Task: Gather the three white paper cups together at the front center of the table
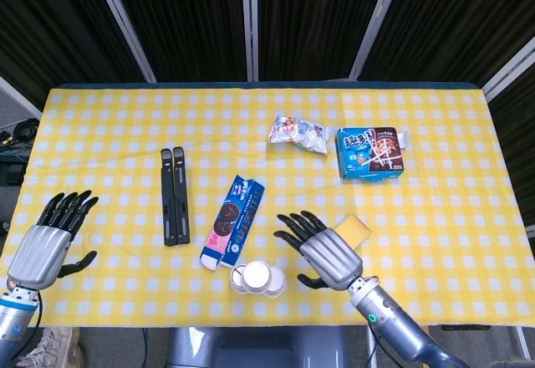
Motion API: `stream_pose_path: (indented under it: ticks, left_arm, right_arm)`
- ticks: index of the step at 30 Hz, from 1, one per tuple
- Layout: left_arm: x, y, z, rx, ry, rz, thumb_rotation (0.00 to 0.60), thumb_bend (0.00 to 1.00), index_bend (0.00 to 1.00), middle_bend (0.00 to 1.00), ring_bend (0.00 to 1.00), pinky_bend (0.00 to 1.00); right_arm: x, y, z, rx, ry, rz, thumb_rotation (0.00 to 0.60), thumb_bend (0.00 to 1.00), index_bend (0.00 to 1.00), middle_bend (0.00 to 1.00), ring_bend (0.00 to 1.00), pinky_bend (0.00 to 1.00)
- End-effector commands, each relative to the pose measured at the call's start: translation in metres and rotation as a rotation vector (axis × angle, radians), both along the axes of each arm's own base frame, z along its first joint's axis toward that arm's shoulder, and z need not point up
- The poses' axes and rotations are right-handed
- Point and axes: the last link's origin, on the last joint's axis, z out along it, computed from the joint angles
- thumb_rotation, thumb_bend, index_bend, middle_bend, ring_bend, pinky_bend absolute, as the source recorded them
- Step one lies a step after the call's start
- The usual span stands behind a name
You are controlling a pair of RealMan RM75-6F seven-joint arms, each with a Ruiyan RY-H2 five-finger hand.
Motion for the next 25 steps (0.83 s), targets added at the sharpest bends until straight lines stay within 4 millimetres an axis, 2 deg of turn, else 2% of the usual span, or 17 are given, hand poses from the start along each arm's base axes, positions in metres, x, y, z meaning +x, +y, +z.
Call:
stream_pose_path:
  ticks: [1,5,7,13,16,21,25]
  left_arm:
    - [-0.001,0.000,0.000,0.001,0.000,0.003,0.600,0.24,0.00,0.00,0.00,0.00]
    - [-0.002,0.001,-0.001,-0.007,0.009,0.003,0.600,0.13,0.00,0.00,0.00,0.00]
    - [-0.003,0.001,-0.002,-0.010,0.017,0.004,0.600,0.11,0.00,0.00,0.00,0.00]
    - [-0.006,0.000,-0.005,0.020,0.018,0.001,0.600,0.10,0.00,0.00,0.00,0.00]
    - [-0.010,-0.001,-0.007,0.031,0.007,-0.006,0.600,0.10,0.00,0.00,0.00,0.00]
    - [-0.021,-0.003,-0.011,0.038,0.016,0.012,0.600,0.10,0.00,0.00,0.00,0.00]
    - [-0.024,-0.003,-0.013,0.059,0.015,0.020,0.600,0.10,0.00,0.00,0.00,0.00]
  right_arm:
    - [-0.020,-0.005,0.021,-0.094,0.008,-0.058,0.600,0.15,0.15,0.00,0.00,0.02]
    - [-0.061,-0.007,0.047,-0.215,0.016,-0.139,0.600,0.14,0.05,0.00,0.00,0.00]
    - [-0.081,-0.005,0.054,-0.255,0.009,-0.173,0.600,0.13,0.01,0.00,0.00,0.00]
    - [-0.148,0.008,0.070,-0.377,0.015,-0.273,0.600,0.12,0.00,0.00,0.00,0.00]
    - [-0.173,0.017,0.074,-0.411,0.026,-0.302,0.600,0.10,0.00,0.00,0.00,0.00]
    - [-0.197,0.029,0.081,-0.467,0.029,-0.314,0.600,0.10,0.00,0.00,0.00,0.00]
    - [-0.205,0.036,0.083,-0.484,-0.001,-0.316,0.600,0.10,0.00,0.00,0.00,0.00]
